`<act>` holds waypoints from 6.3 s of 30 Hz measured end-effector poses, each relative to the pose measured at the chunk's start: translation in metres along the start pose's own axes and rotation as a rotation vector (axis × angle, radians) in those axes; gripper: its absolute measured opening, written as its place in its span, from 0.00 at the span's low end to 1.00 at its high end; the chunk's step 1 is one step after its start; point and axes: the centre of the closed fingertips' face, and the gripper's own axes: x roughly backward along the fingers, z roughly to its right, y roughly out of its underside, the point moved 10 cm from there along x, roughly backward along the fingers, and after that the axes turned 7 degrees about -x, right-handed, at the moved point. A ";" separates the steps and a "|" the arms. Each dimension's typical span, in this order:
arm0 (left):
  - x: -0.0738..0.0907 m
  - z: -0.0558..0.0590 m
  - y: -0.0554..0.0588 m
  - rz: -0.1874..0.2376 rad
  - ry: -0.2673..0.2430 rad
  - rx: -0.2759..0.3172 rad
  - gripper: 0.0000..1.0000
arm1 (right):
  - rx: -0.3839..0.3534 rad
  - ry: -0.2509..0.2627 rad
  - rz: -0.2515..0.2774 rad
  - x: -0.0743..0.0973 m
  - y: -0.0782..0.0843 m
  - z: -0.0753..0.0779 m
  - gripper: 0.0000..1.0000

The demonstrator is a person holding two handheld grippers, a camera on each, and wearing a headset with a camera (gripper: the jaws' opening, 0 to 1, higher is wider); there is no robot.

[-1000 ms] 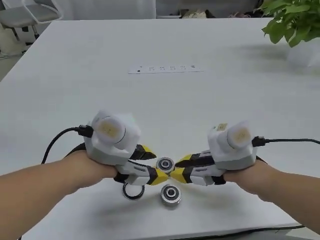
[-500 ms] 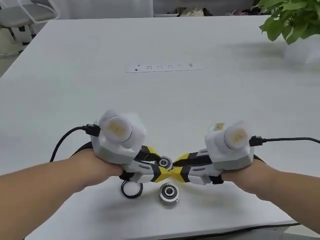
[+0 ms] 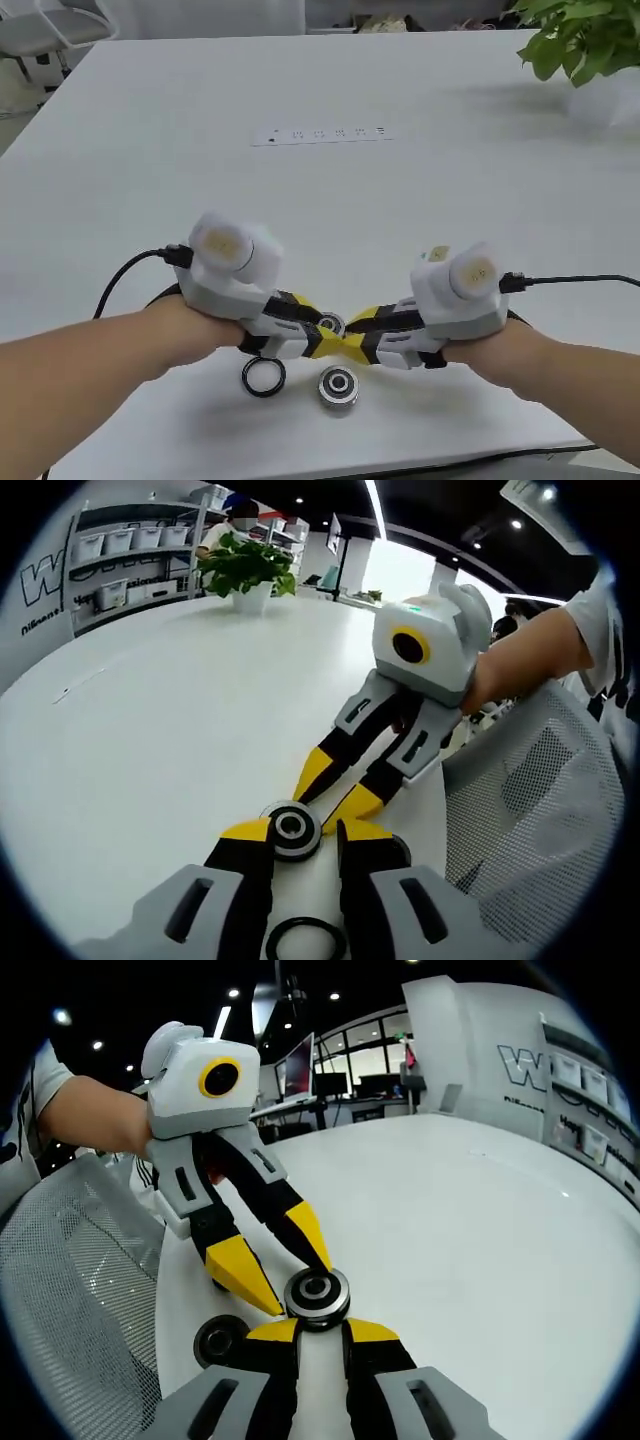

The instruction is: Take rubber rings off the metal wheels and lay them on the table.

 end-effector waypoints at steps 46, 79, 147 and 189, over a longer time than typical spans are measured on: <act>-0.001 0.012 -0.002 -0.021 -0.134 -0.259 0.06 | -0.064 0.036 -0.028 0.002 0.003 -0.004 0.00; -0.003 0.014 -0.002 -0.024 -0.155 -0.257 0.06 | -0.370 -0.020 0.134 0.009 -0.006 0.003 0.00; 0.101 0.035 0.004 0.115 -0.167 -0.204 0.47 | -0.339 -0.122 0.190 0.023 -0.040 -0.029 0.00; 0.156 0.052 0.047 0.100 -0.262 -0.134 0.61 | -0.262 -0.172 -0.022 -0.030 -0.031 -0.062 0.00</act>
